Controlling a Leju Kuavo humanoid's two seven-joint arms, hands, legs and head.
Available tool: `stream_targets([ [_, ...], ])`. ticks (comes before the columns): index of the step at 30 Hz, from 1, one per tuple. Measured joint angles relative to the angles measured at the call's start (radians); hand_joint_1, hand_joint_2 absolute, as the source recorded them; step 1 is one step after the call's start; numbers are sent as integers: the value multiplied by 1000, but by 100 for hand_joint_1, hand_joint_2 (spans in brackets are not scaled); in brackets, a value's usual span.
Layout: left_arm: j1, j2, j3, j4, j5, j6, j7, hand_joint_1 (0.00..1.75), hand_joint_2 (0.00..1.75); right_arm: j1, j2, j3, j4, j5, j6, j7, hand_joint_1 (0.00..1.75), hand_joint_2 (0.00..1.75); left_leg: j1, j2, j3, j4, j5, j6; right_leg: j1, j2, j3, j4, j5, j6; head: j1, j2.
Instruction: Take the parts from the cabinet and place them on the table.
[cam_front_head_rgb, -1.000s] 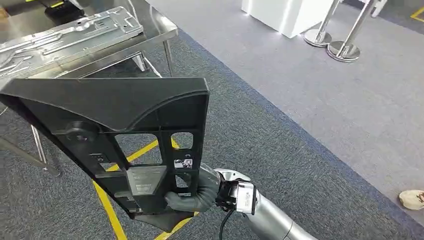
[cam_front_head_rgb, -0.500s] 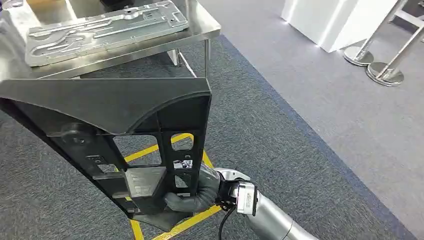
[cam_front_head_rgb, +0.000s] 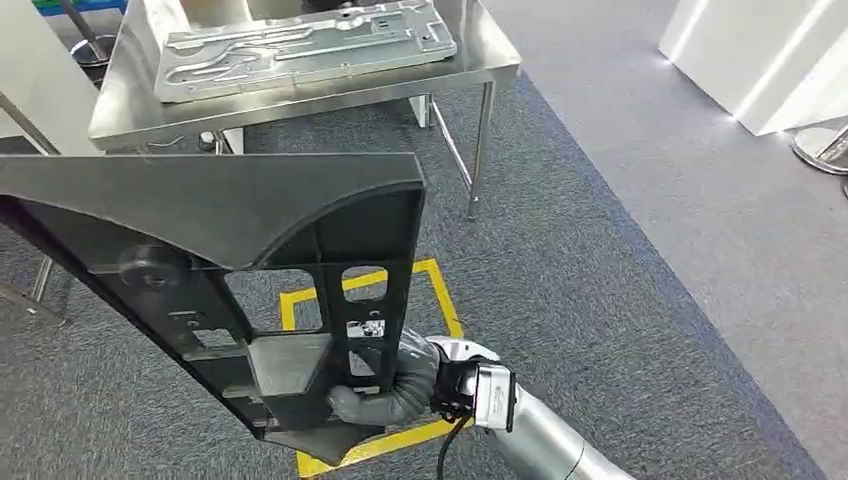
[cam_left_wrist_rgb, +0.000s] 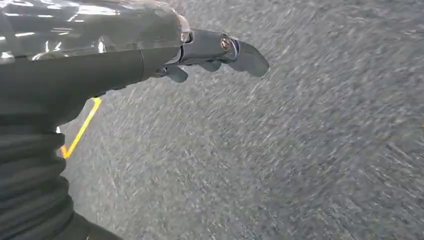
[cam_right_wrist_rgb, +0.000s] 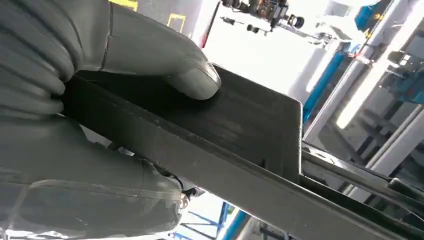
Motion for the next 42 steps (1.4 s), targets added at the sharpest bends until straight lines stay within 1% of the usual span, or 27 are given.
stream_targets([
  [1, 0, 1, 0, 0, 0, -2, -3, 0, 175, 0, 0, 0, -4, -1, -3, 0, 168, 175, 1, 10, 46, -89, 17, 2, 0, -6, 0, 7, -5, 5, 0, 0],
  [3, 0, 2, 0, 0, 0, -10, -11, 0, 175, 1, 0, 0, -9, -1, -5, 0, 168, 175, -9, 5, 49, -91, 10, 25, 6, -8, -3, 10, -7, 14, 0, 0],
  [6, 1, 2, 0, 0, 0, -21, -20, 0, 175, 2, -1, -2, -17, -2, -6, -1, 168, 175, -8, 1, 48, -96, 11, 43, 5, -9, 0, 6, -6, 31, 0, 0],
  [7, 0, 2, 0, 0, 0, -24, -22, 0, 175, 4, -3, -2, -23, -2, -6, -1, 168, 175, -5, -1, 53, -100, 15, 49, -1, 9, -2, 20, -17, 38, 0, 0],
  [9, -6, 2, 0, 0, 0, -27, -24, 0, 175, 5, -6, -3, -27, -3, -6, -1, 168, 175, -6, -2, 51, -101, 15, 60, -3, 47, -64, 147, -95, 42, 0, 0],
  [10, -8, 2, 0, 0, 0, -28, -25, 0, 175, 9, -10, -4, -27, -3, -6, -1, 168, 175, -8, -4, 49, -101, 15, 62, -4, 51, -104, 229, -130, 45, 0, 0],
  [11, -8, 2, 0, 0, 0, -28, -25, 0, 175, 14, -14, -4, -27, -3, -6, -1, 168, 175, -9, -8, 48, -100, 15, 63, -4, 53, -145, 307, -156, 46, 0, 0],
  [12, -8, 2, 0, 0, 0, -29, -25, 0, 175, 19, -18, -4, -27, -3, -6, -1, 168, 175, -10, -12, 48, -99, 15, 63, -4, 53, -166, 342, -157, 45, 0, 0],
  [13, -8, 2, 0, 0, 0, -29, -25, 0, 175, 21, -19, -4, -27, -3, -6, -1, 168, 175, -10, -16, 48, -99, 15, 62, -4, 54, -160, 324, -133, 43, 0, 0],
  [14, -9, 2, 0, 0, 0, -29, -25, 0, 175, 21, -21, -4, -27, -3, -6, -1, 168, 175, -10, -20, 49, -98, 15, 62, -4, 54, -133, 263, -92, 41, 0, 0],
  [16, -11, 2, 0, 0, 0, -29, -26, 0, 175, 21, -23, -5, -30, -3, -6, -1, 168, 175, -10, -28, 52, -97, 13, 58, -4, 58, -36, 66, 0, 30, 0, 0],
  [17, -12, 2, 0, 0, 0, -29, -26, 0, 175, 21, -23, -5, -31, -3, -6, -1, 168, 175, -15, -30, 51, -94, 12, 52, 1, 65, -15, 17, -7, 27, 0, 0],
  [19, -11, 2, 0, 0, 0, -29, -26, 0, 175, 21, -23, -5, -32, -3, -6, -1, 168, 175, -17, -32, 47, -94, 13, 40, 4, 62, -20, 17, 0, 23, 0, 0],
  [21, -10, 2, 0, 0, 0, -29, -26, 0, 175, 21, -24, -5, -33, -3, -7, -1, 168, 175, -13, -33, 49, -101, 16, 25, 4, 61, -20, 13, 4, 10, 0, 0],
  [22, -9, 3, 0, 0, 0, -30, -26, 0, 175, 21, -23, -5, -36, -3, -7, -1, 168, 175, -10, -29, 47, -93, 8, 21, -4, 57, -13, 0, 11, 0, 0, 0],
  [23, -10, 2, 0, 0, 0, -33, -28, 0, 175, 20, -23, -5, -38, -3, -7, -1, 168, 175, -11, -19, 36, -63, -15, 19, -3, 54, -11, -3, 12, -5, 0, 0],
  [26, -17, 3, 0, 0, 0, -42, -32, 0, 175, 23, -24, -5, -39, -3, -7, -1, 168, 175, -10, -13, -68, 161, -124, 9, 1, 48, -11, -2, 10, -11, 0, 0],
  [27, -16, 3, 0, 0, 0, -46, -33, 0, 175, 26, -25, -6, -39, -3, -7, -2, 168, 175, -10, -11, -94, 215, -136, 7, 2, 47, -12, -2, 10, -11, 0, 0],
  [28, -16, 3, 0, 0, 0, -48, -35, 0, 175, 28, -25, -6, -39, -3, -7, -2, 168, 175, -10, -9, -94, 213, -121, 7, 3, 47, -11, -1, 7, -11, 0, 0],
  [29, -17, 3, 0, 0, 0, -50, -37, 0, 175, 28, -25, -6, -39, -3, -7, -2, 168, 175, -10, -7, -67, 158, -84, 8, 3, 47, -9, 0, 5, -10, 0, 0],
  [31, -18, 5, 0, 0, 0, -51, -41, 0, 175, 29, -25, -11, -41, -3, -8, -2, 168, 175, -10, -4, 30, -27, 4, 14, 3, 47, -1, 3, -2, -5, 0, 0],
  [32, -21, 6, 0, 0, 0, -51, -42, 0, 175, 29, -25, -13, -42, -3, -8, -2, 168, 175, -12, 1, 64, -93, 0, 23, 3, 45, 2, 4, -5, 0, 0, 0],
  [33, -24, 7, 0, 0, 0, -52, -43, 0, 175, 29, -25, -16, -44, -2, -8, -2, 168, 175, -21, -1, 68, -100, -6, 33, 9, 45, 0, 6, -8, 6, 0, 0],
  [36, -29, 6, 0, 0, 0, -52, -44, 0, 175, 30, -26, -18, -47, -2, -8, -2, 168, 175, -19, -7, 65, -102, -6, 51, 7, 45, 3, 15, 1, 26, 0, 0],
  [38, -29, 6, 0, 0, 0, -52, -44, 0, 175, 30, -27, -20, -50, -2, -8, -2, 168, 175, -16, -8, 82, -107, -5, 63, 3, 51, -10, 50, -20, 37, 0, 0],
  [41, -33, 5, 0, 0, 0, -52, -49, 0, 175, 32, -30, -22, -53, -2, -7, -2, 168, 175, -17, -9, 83, -107, -10, 72, 1, 54, -130, 259, -114, 49, 0, 0],
  [42, -32, 5, 0, 0, 0, -53, -51, 0, 175, 34, -32, -22, -53, -2, -7, -2, 168, 175, -17, -9, 84, -107, -12, 73, 1, 54, -164, 307, -127, 51, 0, 0],
])
